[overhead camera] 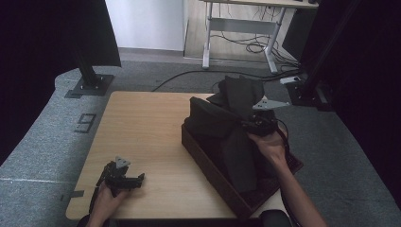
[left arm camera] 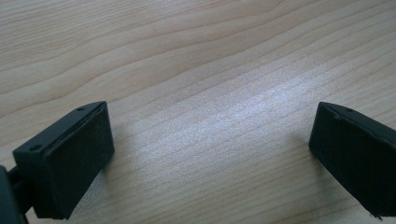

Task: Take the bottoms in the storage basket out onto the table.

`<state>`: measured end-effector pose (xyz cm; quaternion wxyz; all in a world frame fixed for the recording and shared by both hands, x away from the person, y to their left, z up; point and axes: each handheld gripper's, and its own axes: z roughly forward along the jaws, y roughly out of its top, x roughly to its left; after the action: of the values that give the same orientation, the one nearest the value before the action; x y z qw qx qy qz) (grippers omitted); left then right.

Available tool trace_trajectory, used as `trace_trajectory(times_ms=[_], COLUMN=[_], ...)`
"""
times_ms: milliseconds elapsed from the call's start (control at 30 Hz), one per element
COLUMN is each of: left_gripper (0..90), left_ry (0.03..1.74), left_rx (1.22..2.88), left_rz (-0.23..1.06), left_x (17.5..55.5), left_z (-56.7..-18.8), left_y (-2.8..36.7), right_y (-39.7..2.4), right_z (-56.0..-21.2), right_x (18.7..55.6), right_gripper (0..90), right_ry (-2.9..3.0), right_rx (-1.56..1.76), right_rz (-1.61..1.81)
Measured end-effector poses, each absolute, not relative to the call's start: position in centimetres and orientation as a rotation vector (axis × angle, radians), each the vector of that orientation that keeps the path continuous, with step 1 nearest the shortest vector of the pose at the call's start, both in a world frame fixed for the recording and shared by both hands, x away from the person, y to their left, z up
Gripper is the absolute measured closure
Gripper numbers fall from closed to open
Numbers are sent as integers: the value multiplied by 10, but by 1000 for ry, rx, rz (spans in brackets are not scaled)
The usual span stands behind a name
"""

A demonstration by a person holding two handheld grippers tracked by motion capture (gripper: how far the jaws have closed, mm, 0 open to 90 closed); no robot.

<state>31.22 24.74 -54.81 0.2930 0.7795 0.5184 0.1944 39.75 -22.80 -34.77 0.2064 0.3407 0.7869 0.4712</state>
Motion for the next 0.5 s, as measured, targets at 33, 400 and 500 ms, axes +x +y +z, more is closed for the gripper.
trace_trajectory(times_ms=[33,400,500], left_gripper=[0,0,0], left_ry=[1382,1403,1404], left_rx=[2077,2065,2064], left_rz=[518,528,528], left_x=[312,313,313], left_z=[-548,-548,-548], left_y=[248,255,255], right_y=[-229,-237,-236], right_z=[-342,-309,-300], right_x=[396,391,389], right_gripper=[669,668,668], right_ry=[2164,2011,1980], right_rx=[939,932,913], right_rz=[1323,1414,1424])
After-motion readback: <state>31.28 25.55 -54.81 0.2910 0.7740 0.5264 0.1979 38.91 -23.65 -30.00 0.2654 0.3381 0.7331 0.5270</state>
